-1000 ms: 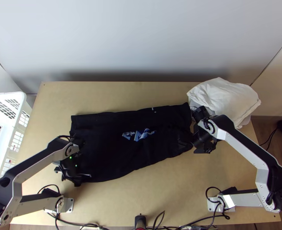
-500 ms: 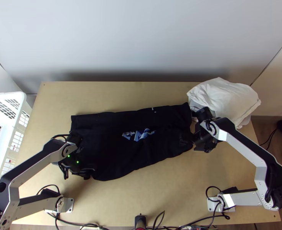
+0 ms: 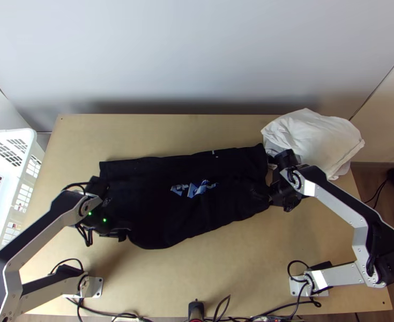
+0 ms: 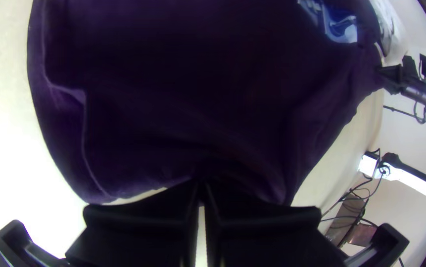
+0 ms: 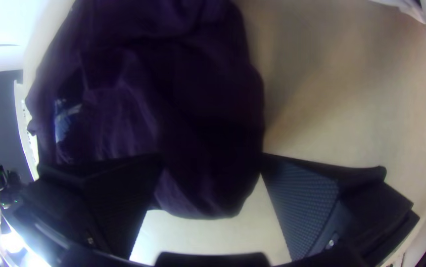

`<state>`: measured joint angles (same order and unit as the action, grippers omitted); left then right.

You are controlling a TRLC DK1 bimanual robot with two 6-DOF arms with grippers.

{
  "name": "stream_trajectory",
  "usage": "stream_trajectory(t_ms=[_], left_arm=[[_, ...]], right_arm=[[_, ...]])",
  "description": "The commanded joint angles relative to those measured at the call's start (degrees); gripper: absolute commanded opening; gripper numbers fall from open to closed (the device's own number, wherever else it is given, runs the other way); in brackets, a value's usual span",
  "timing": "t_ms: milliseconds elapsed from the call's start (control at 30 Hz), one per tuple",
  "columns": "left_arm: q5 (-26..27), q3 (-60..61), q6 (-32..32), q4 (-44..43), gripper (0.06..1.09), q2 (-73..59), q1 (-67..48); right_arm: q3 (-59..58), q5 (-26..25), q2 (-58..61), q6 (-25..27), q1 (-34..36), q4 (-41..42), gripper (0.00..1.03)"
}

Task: Fold the t-shirt

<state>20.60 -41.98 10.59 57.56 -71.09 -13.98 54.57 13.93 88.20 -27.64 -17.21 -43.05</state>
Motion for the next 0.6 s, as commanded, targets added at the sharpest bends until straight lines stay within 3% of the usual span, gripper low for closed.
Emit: stream_trajectory(t_ms=[0, 333, 567], left_arm=[[2.4, -5.0, 0.9, 3.5, 0.09, 1.2, 1.1], [2.4, -8.3, 0.9, 4.1, 0.09, 0.9, 4.5], [2.6, -16.1, 0.8, 5.3, 0.09, -1.6, 13.7]], right_arm=[[0.6, 0.0, -2.7, -0.4, -2.4, -5.0, 0.85], [-1.6, 0.0, -6.2, -1.0, -3.4, -8.1, 0.85], [-2.0, -0.7, -6.2, -1.5, -3.4, -6.3, 0.85]])
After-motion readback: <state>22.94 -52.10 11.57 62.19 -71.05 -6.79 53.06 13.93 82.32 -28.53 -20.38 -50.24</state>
